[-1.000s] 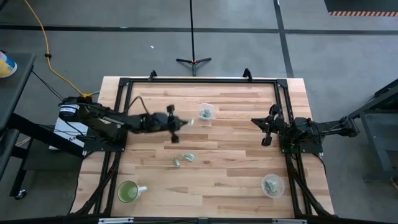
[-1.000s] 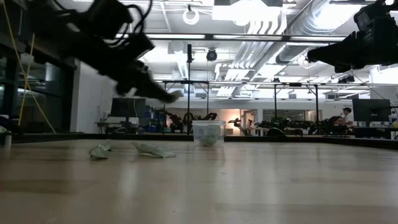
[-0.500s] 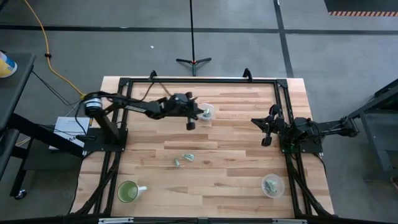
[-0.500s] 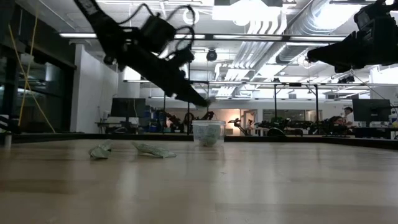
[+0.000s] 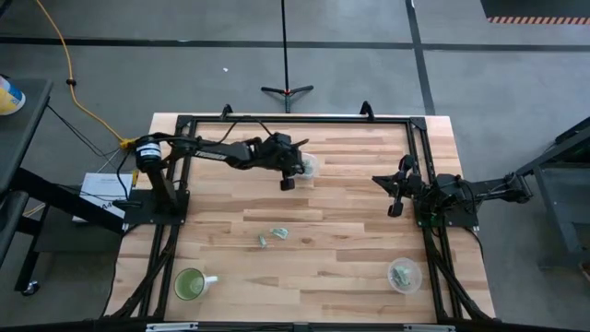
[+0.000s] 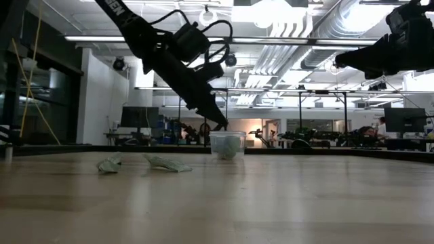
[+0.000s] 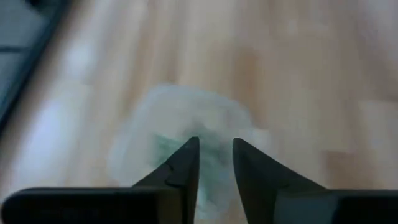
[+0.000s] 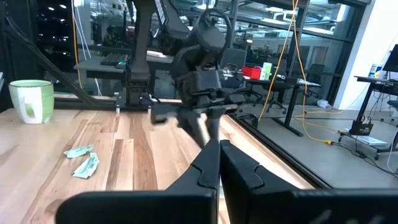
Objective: Pick and place items into bin
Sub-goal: Put the green stevia packet into the square transparent bin
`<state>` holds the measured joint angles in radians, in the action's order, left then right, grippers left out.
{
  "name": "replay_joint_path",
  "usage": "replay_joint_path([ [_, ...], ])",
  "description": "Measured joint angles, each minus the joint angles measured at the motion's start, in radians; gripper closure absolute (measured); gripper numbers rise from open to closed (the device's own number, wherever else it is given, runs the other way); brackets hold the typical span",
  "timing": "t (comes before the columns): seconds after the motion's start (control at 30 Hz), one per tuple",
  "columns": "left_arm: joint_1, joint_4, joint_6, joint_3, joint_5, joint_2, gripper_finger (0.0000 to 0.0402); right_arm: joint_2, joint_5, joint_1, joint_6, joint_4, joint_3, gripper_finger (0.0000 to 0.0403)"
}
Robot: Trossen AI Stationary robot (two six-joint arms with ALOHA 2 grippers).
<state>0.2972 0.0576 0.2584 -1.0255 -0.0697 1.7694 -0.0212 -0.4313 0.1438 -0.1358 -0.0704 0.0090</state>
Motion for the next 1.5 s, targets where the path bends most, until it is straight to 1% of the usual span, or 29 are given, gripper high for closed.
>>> replay_joint_path([
  [0.17,-0.051,-0.241,0.022,-0.024,-0.289,-0.083,0.0242,0.000,0.000,0.000,0.004,0.000,0.000,0.0397],
  [0.23,-0.090,-0.346,0.054,-0.024,-0.359,-0.102,0.0233,0.000,0.000,0.000,0.004,0.000,0.000,0.0396],
  [0.3,-0.138,-0.430,0.075,-0.023,-0.382,-0.108,0.0226,0.000,0.000,0.000,0.004,0.000,0.000,0.0397],
  [0.4,-0.221,-0.469,0.084,-0.009,-0.355,-0.100,0.0214,0.000,0.001,0.000,0.004,0.000,0.000,0.0400],
  [0.5,-0.296,-0.457,0.079,0.022,-0.265,-0.085,0.0201,0.000,0.002,0.000,0.008,0.000,0.000,0.0402],
  [0.57,-0.336,-0.400,0.064,0.032,-0.208,-0.083,0.0192,0.000,0.004,0.000,0.008,0.000,0.000,0.0401],
  [0.63,-0.362,-0.380,0.042,0.044,-0.185,-0.082,0.0183,-0.004,0.004,0.000,0.018,0.000,0.000,0.0401],
  [0.87,-0.384,-0.380,-0.010,0.046,-0.181,-0.046,0.0163,-0.014,0.006,0.000,0.080,-0.001,0.000,0.0401],
  [0.97,-0.383,-0.375,-0.035,0.046,-0.177,-0.015,0.0164,-0.021,0.015,0.000,0.080,0.000,0.000,0.0399],
  [1.03,-0.383,-0.344,-0.036,0.044,-0.150,0.015,0.0167,-0.023,0.015,0.000,0.080,0.000,0.000,0.0399],
  [1.23,-0.383,-0.337,-0.036,0.041,-0.110,0.056,0.0171,-0.036,0.016,0.000,0.080,0.000,0.000,0.0400],
  [1.33,-0.383,-0.337,-0.011,0.041,-0.098,0.058,0.0193,-0.038,0.016,0.000,0.079,0.000,0.000,0.0397],
  [1.4,-0.383,-0.333,0.024,0.042,-0.097,0.058,0.0223,-0.039,0.016,0.000,0.079,0.000,0.000,0.0396],
  [1.5,-0.382,-0.325,0.066,0.043,-0.075,0.052,0.0282,-0.039,0.016,0.000,0.079,0.000,0.000,0.0396],
])
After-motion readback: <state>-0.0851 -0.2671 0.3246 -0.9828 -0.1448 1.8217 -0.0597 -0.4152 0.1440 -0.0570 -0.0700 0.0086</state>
